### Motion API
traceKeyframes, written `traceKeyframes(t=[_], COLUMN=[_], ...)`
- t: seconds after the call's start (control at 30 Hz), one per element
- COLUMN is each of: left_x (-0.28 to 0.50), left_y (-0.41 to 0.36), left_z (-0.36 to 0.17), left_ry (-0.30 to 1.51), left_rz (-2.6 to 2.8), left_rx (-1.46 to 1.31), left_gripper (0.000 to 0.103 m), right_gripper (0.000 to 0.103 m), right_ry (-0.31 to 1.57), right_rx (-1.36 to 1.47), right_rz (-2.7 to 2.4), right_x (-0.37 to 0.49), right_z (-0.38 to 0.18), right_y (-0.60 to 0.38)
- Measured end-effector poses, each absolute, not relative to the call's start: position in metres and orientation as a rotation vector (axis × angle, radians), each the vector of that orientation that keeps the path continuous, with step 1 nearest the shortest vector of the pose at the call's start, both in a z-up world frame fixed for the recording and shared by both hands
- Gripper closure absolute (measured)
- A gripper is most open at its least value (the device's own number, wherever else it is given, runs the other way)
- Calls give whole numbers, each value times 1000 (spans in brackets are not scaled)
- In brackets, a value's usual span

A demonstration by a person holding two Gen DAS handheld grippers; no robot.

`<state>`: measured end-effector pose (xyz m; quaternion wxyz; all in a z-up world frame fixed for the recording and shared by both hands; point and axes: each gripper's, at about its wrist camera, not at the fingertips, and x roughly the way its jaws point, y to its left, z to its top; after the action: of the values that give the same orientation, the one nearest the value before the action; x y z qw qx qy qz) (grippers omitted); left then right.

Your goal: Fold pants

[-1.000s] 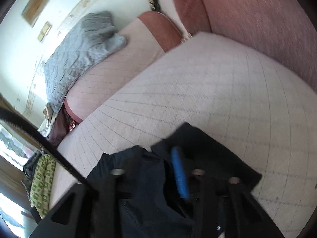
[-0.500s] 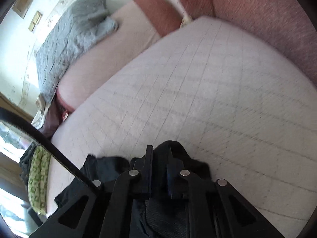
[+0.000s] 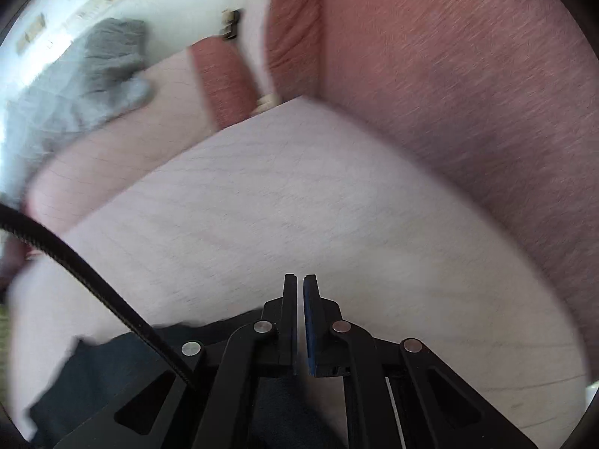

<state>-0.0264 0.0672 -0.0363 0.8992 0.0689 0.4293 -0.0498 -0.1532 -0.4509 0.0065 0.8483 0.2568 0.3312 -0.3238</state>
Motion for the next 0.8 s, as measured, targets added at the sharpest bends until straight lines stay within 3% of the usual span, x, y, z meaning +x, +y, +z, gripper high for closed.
traceKeyframes(t=[0.2,0.33,0.53,0.67,0.8], left_x=[-26,-27,-27,-27,-26], left_y=[68,67,68,68,68], left_z=[-36,-36,-36,-36,-36], left_ry=[885,883,884,884,886], left_rz=[-100,-99,-101,-101,-103], left_rx=[141,140,139,138,133], left_gripper=[26,26,26,26,26], right_gripper=[95,72,60,58,60], right_ry=[589,525,563,640,633], right_rx=[697,646,581,735,1026], right_rz=[-685,-586,-285,-170,-302], right_x=[-193,-198,-179,-169,-190], right_z=[17,36,42,12,-29], right_y=[-470,-439,-365,-354,-403])
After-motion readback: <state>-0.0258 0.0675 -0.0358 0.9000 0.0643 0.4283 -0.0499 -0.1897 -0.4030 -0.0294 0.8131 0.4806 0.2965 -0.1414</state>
